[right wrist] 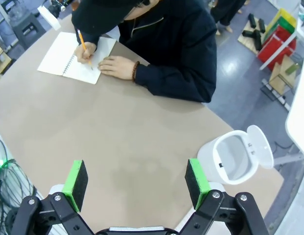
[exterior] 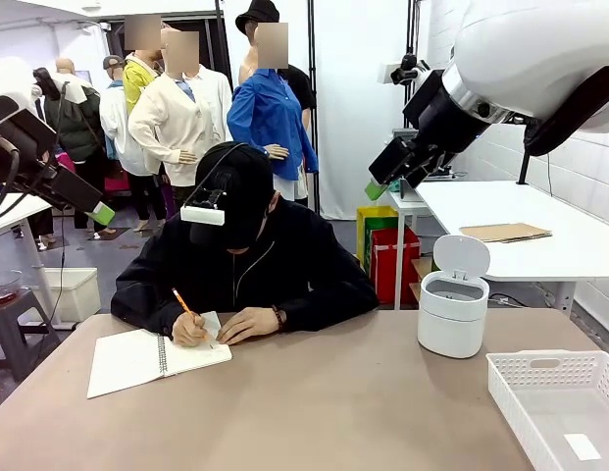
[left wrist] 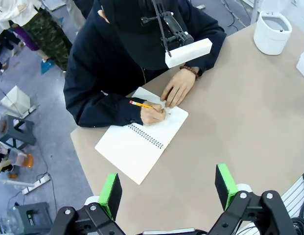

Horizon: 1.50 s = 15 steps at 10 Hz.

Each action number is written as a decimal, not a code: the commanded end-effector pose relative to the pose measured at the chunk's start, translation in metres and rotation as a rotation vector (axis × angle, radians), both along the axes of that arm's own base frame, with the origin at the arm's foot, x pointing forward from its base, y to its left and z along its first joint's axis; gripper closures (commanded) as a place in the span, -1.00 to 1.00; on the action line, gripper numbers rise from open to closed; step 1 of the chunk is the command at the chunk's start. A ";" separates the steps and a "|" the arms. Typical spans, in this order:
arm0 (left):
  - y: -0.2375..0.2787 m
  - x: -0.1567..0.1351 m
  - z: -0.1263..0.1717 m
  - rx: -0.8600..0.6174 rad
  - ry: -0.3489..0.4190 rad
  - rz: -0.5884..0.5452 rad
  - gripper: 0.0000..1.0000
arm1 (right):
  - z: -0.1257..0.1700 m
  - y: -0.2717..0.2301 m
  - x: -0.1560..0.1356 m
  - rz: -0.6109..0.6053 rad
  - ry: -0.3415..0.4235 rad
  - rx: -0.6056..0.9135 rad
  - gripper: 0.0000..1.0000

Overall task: Sort the paper based on its condition.
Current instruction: If a person hands you a paper, place it in the Organizing basket , and if it's crumpled, put it in the Trash can.

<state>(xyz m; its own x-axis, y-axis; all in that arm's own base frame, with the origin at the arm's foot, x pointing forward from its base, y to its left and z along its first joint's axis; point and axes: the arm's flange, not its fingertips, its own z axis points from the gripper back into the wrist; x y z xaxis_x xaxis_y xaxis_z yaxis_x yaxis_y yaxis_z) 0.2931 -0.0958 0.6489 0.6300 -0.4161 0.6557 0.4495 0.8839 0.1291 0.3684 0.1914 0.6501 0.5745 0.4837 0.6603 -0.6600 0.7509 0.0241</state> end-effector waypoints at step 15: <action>-0.003 -0.019 0.003 -0.006 0.044 0.035 -1.00 | -0.003 -0.011 -0.025 -0.023 -0.013 0.037 -1.00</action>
<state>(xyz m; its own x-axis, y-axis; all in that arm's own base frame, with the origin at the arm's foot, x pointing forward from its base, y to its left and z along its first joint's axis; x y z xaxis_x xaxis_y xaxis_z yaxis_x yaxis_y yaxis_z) 0.2775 -0.0975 0.6536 0.6539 -0.4025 0.6406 0.4392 0.8914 0.1117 0.3421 0.1793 0.6552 0.5793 0.4502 0.6795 -0.6511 0.7571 0.0534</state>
